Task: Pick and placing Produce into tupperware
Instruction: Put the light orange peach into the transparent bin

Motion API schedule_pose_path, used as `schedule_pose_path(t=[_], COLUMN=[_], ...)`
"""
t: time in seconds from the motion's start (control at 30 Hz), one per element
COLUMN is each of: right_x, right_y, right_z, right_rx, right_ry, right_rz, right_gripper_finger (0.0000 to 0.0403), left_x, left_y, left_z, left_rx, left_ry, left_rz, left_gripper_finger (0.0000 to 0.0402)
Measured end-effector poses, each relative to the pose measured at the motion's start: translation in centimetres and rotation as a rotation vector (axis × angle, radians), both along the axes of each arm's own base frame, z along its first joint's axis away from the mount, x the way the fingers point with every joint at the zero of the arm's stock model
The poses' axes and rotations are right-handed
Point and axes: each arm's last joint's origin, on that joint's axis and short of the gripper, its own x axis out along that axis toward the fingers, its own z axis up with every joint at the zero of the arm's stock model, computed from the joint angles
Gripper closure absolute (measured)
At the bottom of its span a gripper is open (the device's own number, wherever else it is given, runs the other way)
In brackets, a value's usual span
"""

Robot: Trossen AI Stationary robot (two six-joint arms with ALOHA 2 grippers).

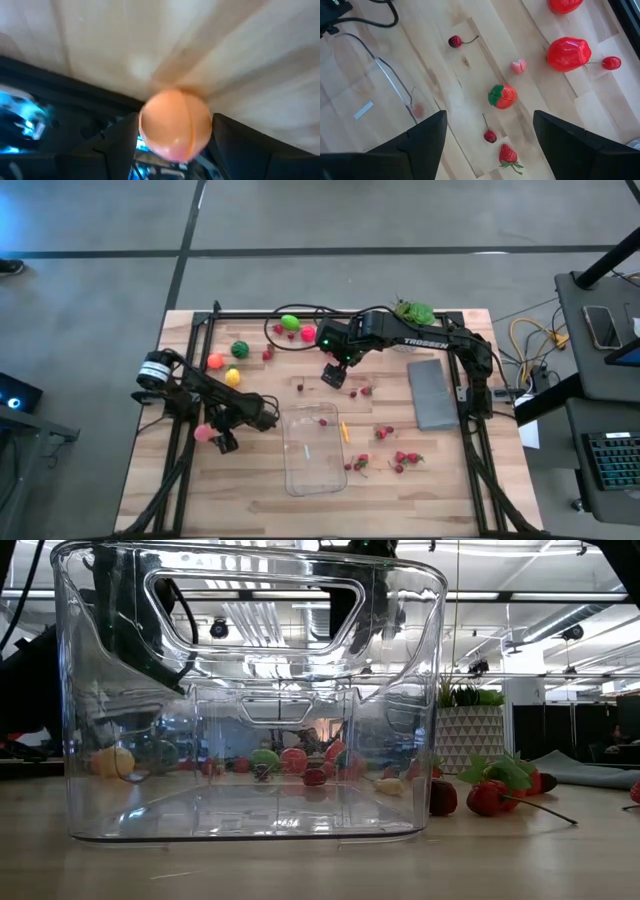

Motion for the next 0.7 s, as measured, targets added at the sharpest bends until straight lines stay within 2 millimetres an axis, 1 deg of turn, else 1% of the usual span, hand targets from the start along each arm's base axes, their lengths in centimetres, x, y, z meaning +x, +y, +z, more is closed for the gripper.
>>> schedule_pose_path(t=[0.2,0.4,0.53,0.6,0.7], right_x=[0.1,0.1,0.1,0.1,0.1], right_y=[0.0,0.0,0.0,0.0,0.0], right_z=[0.0,0.0,0.0,0.0,0.0], right_rx=[-0.002,-0.012,-0.019,-0.022,-0.028], right_ry=[-0.011,-0.008,-0.006,-0.005,-0.003], right_rz=[0.002,0.029,0.047,0.056,0.072], right_gripper_finger=[0.0115,0.0115,0.0115,0.0115,0.0115], left_x=[0.0,0.2,-0.6,-1.2,-1.6], left_y=[0.0,-0.5,-1.0,-1.0,-1.0], left_z=[0.1,-0.5,-1.0,-1.3,-1.5], left_rx=[-0.01,-0.026,-0.028,-0.024,-0.026], left_ry=[0.004,-0.051,-0.031,-0.015,-0.006], left_rz=[0.011,0.031,0.003,-0.007,-0.004], left_gripper_finger=[0.0162,0.0162,0.0162,0.0161,0.0161])
